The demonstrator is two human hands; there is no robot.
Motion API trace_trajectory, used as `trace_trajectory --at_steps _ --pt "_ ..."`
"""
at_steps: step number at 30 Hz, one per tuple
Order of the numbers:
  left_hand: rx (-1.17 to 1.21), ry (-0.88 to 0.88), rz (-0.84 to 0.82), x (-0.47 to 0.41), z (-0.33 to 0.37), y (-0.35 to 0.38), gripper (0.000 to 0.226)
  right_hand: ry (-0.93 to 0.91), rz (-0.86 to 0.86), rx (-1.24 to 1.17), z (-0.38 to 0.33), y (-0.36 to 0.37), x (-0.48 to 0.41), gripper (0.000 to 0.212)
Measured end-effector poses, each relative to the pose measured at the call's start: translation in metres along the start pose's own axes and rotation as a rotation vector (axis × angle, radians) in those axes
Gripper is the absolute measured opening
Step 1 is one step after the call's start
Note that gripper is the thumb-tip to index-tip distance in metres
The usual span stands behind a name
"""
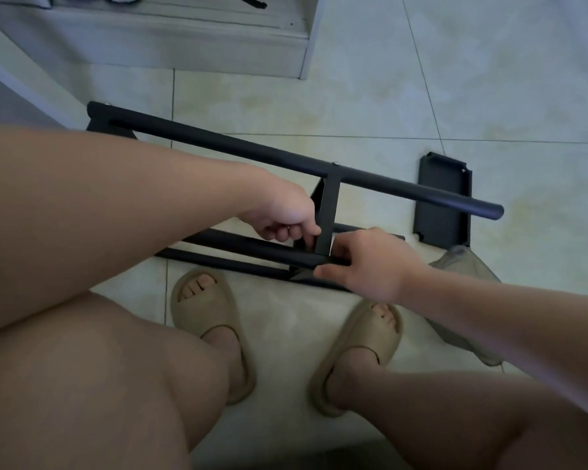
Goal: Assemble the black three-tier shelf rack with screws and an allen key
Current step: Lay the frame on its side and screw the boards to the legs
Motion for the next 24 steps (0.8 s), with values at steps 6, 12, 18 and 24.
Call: trace_trajectory --at_steps 6,12,18,24 --pt "-0.01 -0.022 -0.09 0.008 0.002 0.011 0.024 0.0 0.303 0.05 0.0 0.001 0.021 0.081" --pt "-0.029 -0.029 -0.17 0.002 -0.001 0.017 0.02 -0.124 0.197 0.226 0.016 0.001 0.0 0.142" --pt "0.054 -0.081 -0.224 -0.016 -0.007 0.019 0.025 -0.208 0.223 0.262 0.025 0.016 -0.011 0.132" --pt "0.229 -0.111 -0.116 -0.033 -0.006 0.015 0.038 -0.233 0.247 0.232 0.028 0.015 -0.016 0.129"
Point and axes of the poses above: each hand's wrist, its own x-axis away from the middle knuckle, its own y-axis out of the palm, z = x × y, the point moved 5 cm from there along -x, towards the middle knuckle, and after that the axes turned 8 degrees about z, right-handed, at the moved point
